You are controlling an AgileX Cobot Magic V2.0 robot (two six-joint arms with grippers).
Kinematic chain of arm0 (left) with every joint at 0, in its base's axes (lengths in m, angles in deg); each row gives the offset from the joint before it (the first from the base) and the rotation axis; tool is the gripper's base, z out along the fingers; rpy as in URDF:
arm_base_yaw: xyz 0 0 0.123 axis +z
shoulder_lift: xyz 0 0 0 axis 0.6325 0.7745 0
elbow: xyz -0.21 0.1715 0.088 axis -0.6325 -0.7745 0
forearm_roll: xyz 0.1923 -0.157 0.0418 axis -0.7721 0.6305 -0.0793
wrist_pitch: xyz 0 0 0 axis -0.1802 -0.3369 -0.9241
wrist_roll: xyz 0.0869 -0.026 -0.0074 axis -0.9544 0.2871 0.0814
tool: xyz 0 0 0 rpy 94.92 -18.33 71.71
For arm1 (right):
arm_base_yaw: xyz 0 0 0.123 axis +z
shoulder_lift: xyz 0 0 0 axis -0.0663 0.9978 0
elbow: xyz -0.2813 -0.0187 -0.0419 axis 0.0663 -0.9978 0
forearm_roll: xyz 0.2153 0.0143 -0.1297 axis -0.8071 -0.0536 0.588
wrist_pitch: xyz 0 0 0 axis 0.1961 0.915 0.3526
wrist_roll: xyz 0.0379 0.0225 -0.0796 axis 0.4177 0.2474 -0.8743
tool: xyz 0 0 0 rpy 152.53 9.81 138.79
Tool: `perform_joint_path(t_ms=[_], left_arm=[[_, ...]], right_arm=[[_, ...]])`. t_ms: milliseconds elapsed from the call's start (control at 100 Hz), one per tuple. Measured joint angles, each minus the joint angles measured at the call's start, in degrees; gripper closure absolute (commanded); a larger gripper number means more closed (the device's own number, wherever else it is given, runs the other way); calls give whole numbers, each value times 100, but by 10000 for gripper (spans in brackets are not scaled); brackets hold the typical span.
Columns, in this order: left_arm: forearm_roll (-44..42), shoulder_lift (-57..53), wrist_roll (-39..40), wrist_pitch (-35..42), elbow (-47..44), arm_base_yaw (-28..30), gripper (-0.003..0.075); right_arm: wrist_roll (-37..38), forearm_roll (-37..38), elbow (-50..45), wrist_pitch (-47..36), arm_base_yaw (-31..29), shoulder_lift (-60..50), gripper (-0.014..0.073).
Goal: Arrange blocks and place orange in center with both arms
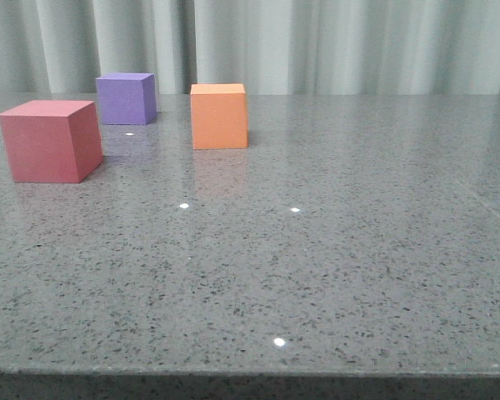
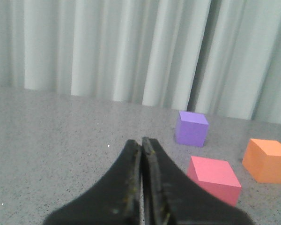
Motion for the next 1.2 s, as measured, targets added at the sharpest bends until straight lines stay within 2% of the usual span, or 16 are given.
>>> perform_joint_path(t_ms=[210, 350, 500, 690, 740, 810, 880, 1000, 1050, 1100, 1200], left_arm=[[12, 1653, 0, -1516, 1711, 0, 741], [12, 2714, 0, -2238, 2660, 0, 741], [12, 3586, 0, -2558, 3223, 0, 741], [-59, 4181, 0, -2644, 3304, 0, 728], [-115, 4266, 0, -2644, 3304, 0, 692], [-167, 4324, 0, -2644, 3304, 0, 594], [-190, 4333, 0, -2644, 3304, 0, 445], [-256, 4336, 0, -2654, 3304, 0, 127], [-271, 4336, 0, -2654, 3304, 0, 50], [-285, 4336, 0, -2654, 3304, 0, 17], [-298, 4336, 0, -2604, 3304, 0, 34]], right_arm=[[0, 0, 0, 0, 0, 0, 662], [0, 0, 0, 0, 0, 0, 662], [0, 0, 0, 0, 0, 0, 662], [0, 0, 0, 0, 0, 0, 662], [0, 0, 0, 0, 0, 0, 662], [0, 0, 0, 0, 0, 0, 662], [0, 0, 0, 0, 0, 0, 662], [0, 0, 0, 0, 0, 0, 662], [0, 0, 0, 0, 0, 0, 662], [0, 0, 0, 0, 0, 0, 662], [0, 0, 0, 0, 0, 0, 662]])
